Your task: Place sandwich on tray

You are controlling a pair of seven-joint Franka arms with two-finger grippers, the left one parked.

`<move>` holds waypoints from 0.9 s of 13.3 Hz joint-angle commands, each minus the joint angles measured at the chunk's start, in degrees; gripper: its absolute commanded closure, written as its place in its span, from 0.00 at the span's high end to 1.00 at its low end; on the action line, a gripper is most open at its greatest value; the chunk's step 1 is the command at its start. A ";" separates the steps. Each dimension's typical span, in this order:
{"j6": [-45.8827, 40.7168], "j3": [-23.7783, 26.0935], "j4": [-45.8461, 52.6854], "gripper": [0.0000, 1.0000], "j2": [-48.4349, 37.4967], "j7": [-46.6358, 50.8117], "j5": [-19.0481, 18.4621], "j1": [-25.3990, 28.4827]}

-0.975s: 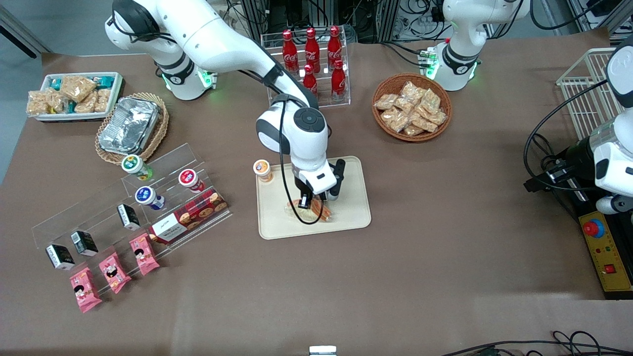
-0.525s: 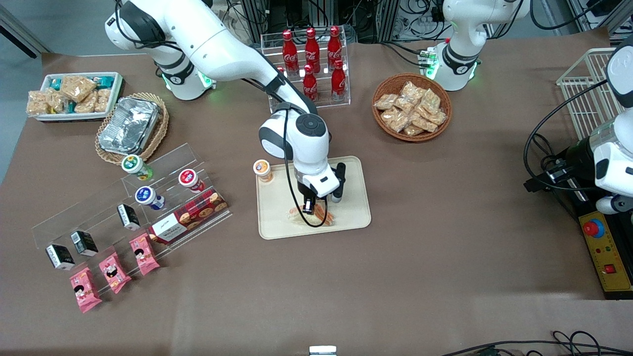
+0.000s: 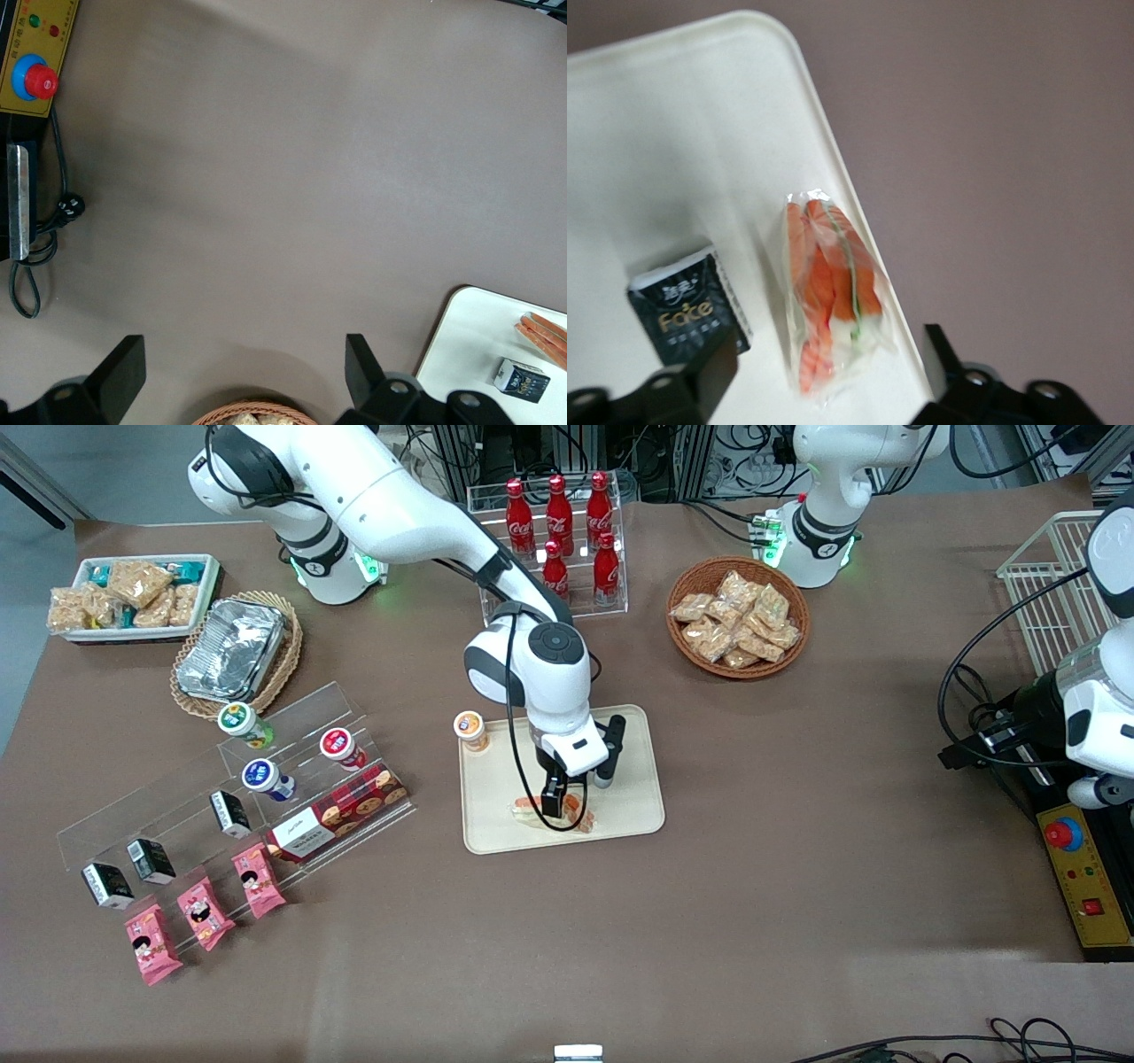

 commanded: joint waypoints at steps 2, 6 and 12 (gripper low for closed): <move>-9.84 -0.48 -0.36 0.99 -8.59 3.40 10.10 -4.46; -20.57 -0.66 -0.19 0.99 -15.53 3.49 17.16 -12.81; -31.83 -0.66 -0.01 0.99 -22.05 3.49 23.40 -28.26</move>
